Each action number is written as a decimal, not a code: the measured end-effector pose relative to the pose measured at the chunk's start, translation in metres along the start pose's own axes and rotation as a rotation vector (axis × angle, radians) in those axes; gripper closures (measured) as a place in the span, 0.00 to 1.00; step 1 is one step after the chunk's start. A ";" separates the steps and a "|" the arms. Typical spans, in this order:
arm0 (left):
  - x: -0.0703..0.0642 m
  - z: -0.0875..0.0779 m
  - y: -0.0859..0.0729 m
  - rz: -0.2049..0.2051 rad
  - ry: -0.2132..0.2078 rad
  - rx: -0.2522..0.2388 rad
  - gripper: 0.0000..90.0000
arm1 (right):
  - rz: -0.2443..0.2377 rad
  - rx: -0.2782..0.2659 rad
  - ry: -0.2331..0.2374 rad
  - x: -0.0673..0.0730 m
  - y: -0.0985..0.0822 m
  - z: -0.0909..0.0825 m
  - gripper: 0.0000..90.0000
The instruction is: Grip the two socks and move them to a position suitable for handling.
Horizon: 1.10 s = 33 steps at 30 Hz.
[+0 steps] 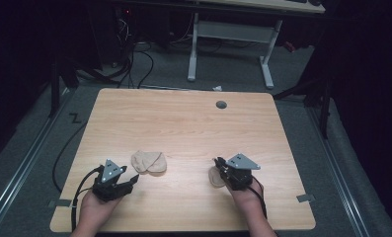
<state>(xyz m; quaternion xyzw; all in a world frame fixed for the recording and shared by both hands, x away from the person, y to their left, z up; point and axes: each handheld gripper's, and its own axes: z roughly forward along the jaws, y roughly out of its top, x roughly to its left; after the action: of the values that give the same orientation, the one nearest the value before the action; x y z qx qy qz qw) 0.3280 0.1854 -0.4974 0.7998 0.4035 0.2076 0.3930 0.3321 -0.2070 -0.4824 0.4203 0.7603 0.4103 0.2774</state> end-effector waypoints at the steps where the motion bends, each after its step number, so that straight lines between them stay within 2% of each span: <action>1: 0.000 0.000 0.000 -0.002 0.000 -0.002 0.49 | 0.011 -0.005 -0.001 -0.001 0.000 -0.002 0.91; 9: -0.003 -0.001 0.002 0.002 -0.004 -0.005 0.49 | 0.051 -0.024 -0.034 -0.014 -0.006 -0.012 0.91; 10: -0.003 0.000 0.002 -0.001 -0.005 -0.004 0.49 | 0.061 -0.031 -0.049 -0.019 -0.009 -0.016 0.91; 14: -0.004 0.001 0.003 0.005 -0.010 -0.006 0.49 | 0.085 -0.035 -0.065 -0.027 -0.012 -0.020 0.90; 19: -0.006 0.004 0.005 0.013 -0.017 -0.002 0.49 | 0.121 -0.025 -0.112 -0.045 -0.023 -0.026 0.88; 20: -0.008 0.005 0.006 0.017 -0.018 -0.003 0.49 | 0.148 -0.010 -0.133 -0.053 -0.029 -0.028 0.88; 25: -0.009 0.006 0.006 0.024 -0.024 -0.002 0.49 | 0.165 0.040 -0.182 -0.070 -0.042 -0.026 0.83; 29: -0.009 0.005 0.006 0.027 -0.021 -0.001 0.49 | 0.173 0.054 -0.208 -0.077 -0.045 -0.027 0.79; 32: -0.008 0.004 0.005 0.026 -0.021 -0.002 0.49 | 0.157 0.048 -0.225 -0.075 -0.042 -0.029 0.81; 33: -0.008 0.004 0.005 0.027 -0.021 -0.002 0.50 | 0.140 0.046 -0.210 -0.072 -0.038 -0.030 0.91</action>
<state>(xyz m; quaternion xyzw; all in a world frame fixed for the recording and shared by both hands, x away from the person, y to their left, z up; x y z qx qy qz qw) 0.3287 0.1755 -0.4962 0.8069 0.3885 0.2049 0.3949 0.3289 -0.2926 -0.4939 0.5191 0.7052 0.3649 0.3163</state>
